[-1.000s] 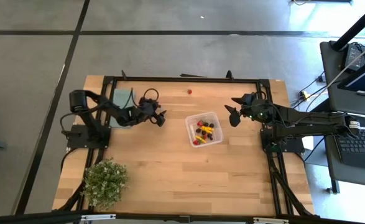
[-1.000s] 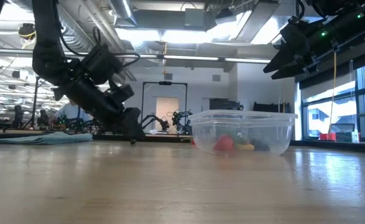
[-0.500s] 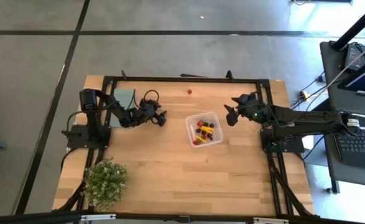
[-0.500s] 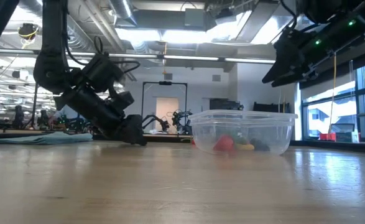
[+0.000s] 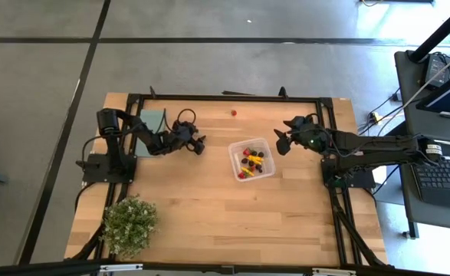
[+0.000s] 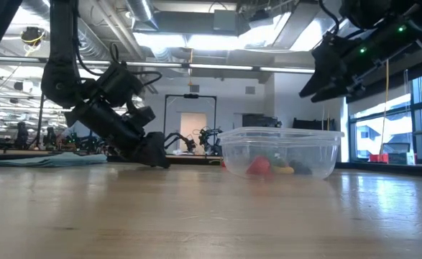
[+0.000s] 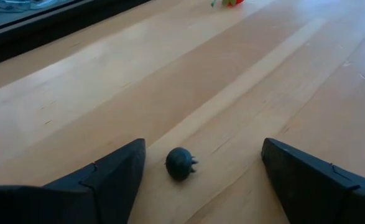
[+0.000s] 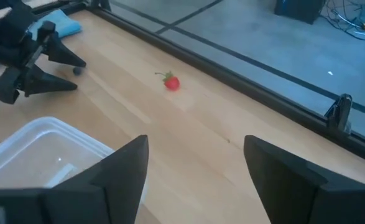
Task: Pick and placing Produce into tupperware
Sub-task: Put the blueberry into the transparent bin
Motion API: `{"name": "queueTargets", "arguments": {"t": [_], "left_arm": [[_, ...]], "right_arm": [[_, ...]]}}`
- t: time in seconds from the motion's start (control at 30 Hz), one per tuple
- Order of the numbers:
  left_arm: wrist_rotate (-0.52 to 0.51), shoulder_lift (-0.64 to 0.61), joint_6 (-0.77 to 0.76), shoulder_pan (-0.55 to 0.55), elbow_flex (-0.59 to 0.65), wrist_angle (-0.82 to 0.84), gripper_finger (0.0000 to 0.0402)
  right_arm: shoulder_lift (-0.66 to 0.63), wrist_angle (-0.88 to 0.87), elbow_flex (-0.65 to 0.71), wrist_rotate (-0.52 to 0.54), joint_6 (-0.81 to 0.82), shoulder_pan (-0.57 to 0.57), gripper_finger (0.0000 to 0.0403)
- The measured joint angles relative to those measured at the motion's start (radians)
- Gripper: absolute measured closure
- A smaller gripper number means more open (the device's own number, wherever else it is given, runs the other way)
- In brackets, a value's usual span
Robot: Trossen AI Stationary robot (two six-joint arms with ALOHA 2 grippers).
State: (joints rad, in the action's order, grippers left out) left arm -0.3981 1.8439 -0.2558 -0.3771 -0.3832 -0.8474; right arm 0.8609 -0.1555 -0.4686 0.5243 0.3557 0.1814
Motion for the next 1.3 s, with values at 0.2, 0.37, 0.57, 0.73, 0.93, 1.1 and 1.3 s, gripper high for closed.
{"name": "queueTargets", "arguments": {"t": [0.2,0.37,0.57,0.73,0.93,1.1,1.3], "left_arm": [[0.046,0.000,0.008,-0.021,0.001,0.002,0.0091],[0.053,0.000,0.010,-0.024,0.001,0.003,0.0115],[0.057,-0.002,0.008,-0.022,-0.002,0.045,0.0152],[0.068,-0.002,0.046,-0.018,-0.003,0.048,0.0180],[0.076,-0.002,0.053,-0.017,-0.003,0.050,0.0212],[0.080,-0.002,0.057,-0.016,-0.003,0.050,0.0240],[0.081,-0.002,0.060,-0.015,-0.003,0.051,0.0276]], "right_arm": [[0.000,0.019,0.000,0.000,-0.001,0.000,0.0137],[0.000,0.018,0.000,0.000,0.002,0.000,0.0137],[0.000,0.018,0.000,0.000,0.002,0.000,0.0137],[0.000,0.018,0.000,0.000,0.002,0.000,0.0137],[0.000,0.017,0.000,0.000,-0.001,0.000,0.0137],[0.000,0.017,0.000,0.000,-0.017,0.000,0.0137],[0.000,0.016,0.000,0.000,-0.024,0.000,0.0137]]}}
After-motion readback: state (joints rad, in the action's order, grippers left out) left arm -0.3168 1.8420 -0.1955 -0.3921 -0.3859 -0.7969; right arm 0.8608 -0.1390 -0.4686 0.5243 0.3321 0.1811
